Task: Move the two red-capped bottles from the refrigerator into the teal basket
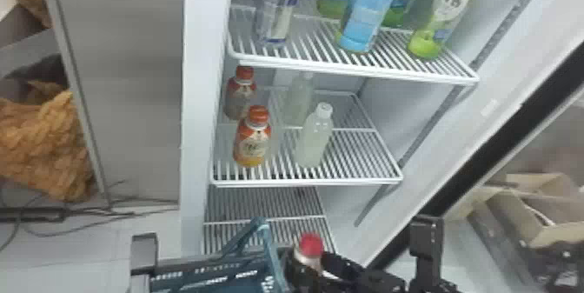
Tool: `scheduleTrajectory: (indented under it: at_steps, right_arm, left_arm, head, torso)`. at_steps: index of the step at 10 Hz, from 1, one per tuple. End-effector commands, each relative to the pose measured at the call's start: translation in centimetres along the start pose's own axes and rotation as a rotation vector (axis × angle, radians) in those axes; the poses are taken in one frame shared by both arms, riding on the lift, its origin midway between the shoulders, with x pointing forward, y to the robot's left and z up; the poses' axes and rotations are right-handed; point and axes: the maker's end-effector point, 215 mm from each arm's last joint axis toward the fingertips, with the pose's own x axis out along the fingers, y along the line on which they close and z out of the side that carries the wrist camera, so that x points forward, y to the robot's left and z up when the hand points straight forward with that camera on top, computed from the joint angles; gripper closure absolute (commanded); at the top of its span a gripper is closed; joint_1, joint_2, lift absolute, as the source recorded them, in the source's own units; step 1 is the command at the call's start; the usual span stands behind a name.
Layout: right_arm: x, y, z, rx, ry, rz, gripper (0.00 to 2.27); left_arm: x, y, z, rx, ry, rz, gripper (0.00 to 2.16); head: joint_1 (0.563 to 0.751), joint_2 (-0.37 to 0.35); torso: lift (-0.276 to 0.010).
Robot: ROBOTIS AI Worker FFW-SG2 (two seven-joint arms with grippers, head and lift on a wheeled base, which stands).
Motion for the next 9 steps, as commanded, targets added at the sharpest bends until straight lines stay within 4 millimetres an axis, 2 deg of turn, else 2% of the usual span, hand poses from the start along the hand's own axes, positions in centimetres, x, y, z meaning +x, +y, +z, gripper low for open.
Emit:
scheduleTrajectory:
  at_steps: [1,6,9]
  right_arm:
    - [0.0,-0.1,0.0,0.000,0.001,-0.001,0.39]
    - [0.0,-0.8,-0.1,0.004,0.000,-0.013,0.39]
    - [0.0,-1.2,1.0,-0.007,-0.038,-0.015,0.39]
  left_arm:
    - [0.1,0.0,-0.1,0.000,0.002,0.000,1.13]
    - [0.1,-0.1,-0.2,-0.001,0.003,-0.003,1.13]
    - [0.1,-0.1,-0.2,-0.002,0.003,-0.003,1.13]
  head:
    - [0.695,-0.350]
    - [0.695,-0.350]
    - [0.695,-0.350]
  torso:
    - [-0.228]
    - [-0.228]
    - [-0.228]
